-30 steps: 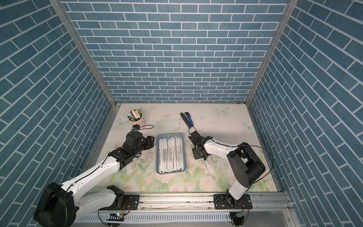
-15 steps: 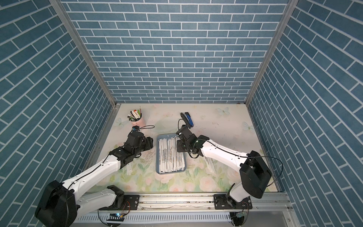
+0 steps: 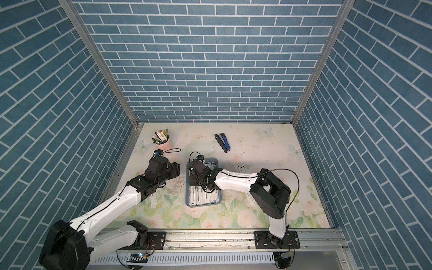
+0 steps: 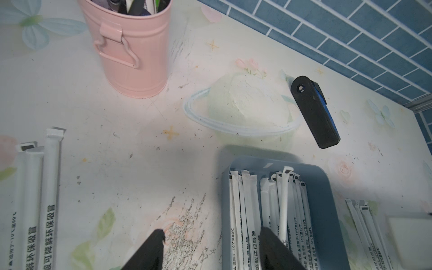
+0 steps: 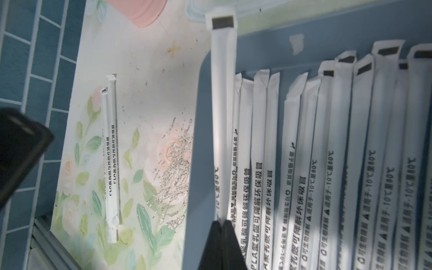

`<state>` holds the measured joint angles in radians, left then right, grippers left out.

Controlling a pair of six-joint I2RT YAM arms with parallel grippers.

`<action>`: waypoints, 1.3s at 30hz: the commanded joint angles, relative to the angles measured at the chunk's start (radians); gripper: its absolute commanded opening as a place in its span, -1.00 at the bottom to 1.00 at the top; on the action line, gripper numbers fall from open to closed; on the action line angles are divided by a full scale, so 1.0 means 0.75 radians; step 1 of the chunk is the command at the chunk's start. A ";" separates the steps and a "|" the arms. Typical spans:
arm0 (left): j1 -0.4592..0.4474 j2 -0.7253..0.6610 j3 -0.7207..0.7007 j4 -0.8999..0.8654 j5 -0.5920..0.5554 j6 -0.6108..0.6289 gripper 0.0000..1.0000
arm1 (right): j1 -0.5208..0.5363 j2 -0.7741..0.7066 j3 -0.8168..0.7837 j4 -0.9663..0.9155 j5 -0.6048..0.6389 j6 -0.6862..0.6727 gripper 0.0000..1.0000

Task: Put the straws into the storage box
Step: Place the straw in the storage box.

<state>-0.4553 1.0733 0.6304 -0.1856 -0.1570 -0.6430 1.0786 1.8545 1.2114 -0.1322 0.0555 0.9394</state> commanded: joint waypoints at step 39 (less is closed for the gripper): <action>0.044 -0.017 -0.012 -0.096 -0.018 0.019 0.33 | -0.073 0.046 0.115 -0.183 -0.117 -0.066 -0.55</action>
<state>-0.4355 1.0603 0.6010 -0.2180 -0.1390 -0.6388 1.0325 1.9472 1.2610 -0.2146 -0.0616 0.9340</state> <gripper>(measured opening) 0.668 0.223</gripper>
